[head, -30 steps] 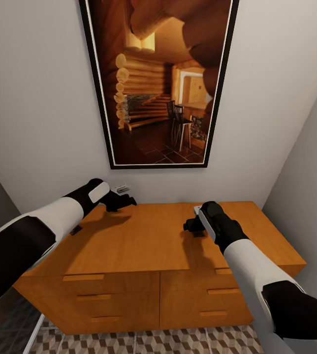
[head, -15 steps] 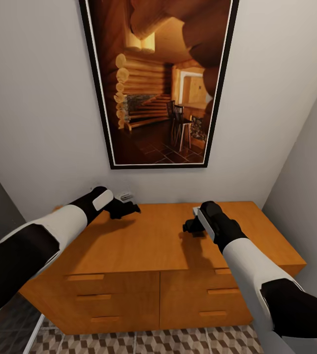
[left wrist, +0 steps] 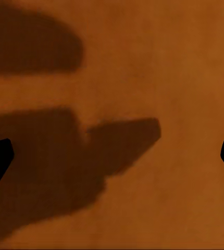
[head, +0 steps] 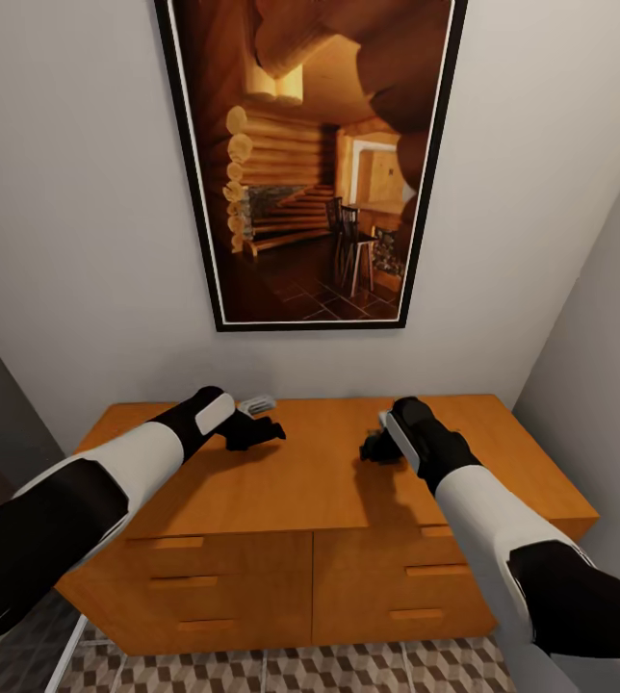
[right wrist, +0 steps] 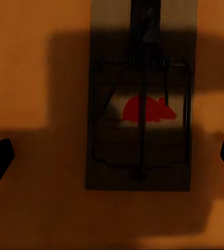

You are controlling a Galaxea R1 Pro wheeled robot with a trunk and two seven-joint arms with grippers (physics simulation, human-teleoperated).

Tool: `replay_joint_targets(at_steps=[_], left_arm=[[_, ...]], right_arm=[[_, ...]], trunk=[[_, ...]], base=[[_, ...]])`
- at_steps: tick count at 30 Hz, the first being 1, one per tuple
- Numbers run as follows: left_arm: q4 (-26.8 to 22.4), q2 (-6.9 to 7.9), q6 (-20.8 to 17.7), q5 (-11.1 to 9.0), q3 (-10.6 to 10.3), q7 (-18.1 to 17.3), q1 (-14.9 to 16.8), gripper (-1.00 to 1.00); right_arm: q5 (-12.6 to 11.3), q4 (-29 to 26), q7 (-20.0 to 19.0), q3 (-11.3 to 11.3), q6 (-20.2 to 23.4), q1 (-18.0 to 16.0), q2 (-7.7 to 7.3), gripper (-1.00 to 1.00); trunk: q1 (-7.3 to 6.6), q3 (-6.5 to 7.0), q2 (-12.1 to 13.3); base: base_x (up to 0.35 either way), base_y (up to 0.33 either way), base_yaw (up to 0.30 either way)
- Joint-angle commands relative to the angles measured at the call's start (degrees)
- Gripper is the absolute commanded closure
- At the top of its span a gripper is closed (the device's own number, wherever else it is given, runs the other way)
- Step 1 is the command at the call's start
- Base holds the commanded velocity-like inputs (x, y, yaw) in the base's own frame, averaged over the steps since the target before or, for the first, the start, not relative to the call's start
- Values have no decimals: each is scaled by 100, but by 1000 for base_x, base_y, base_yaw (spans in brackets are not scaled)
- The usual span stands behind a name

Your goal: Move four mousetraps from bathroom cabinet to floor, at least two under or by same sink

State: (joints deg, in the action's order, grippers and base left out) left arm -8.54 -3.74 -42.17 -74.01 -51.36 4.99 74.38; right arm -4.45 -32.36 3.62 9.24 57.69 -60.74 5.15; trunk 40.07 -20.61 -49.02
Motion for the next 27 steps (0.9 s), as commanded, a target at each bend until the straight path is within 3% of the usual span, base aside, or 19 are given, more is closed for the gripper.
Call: replay_joint_targets(at_steps=[1, 5, 14, 27], left_arm=[[-6, -3, -19, -93, 5, 54, -29, -100], [-16, -16, -19, -57, 4, 55, -27, -100], [-79, -19, -19, 45, 4, 59, -51, -100], [-91, -17, -19, 35, 2, 64, -57, -100]], right_arm=[[-13, 17, 71, 26, 27, -24, -5, -100], [119, 62, 200, 17, 39, -128, -14, -100], [120, 340, 365, 9, 43, -420, -21, -100], [112, 756, 382, -2, 39, -842, -22, -100]], trunk=[[2, -10, -3], [2, -10, -3], [2, -10, -3], [2, -10, -3]], base=[[0, 0, 0], [0, 0, 0], [0, 0, 0], [0, 0, 0]])
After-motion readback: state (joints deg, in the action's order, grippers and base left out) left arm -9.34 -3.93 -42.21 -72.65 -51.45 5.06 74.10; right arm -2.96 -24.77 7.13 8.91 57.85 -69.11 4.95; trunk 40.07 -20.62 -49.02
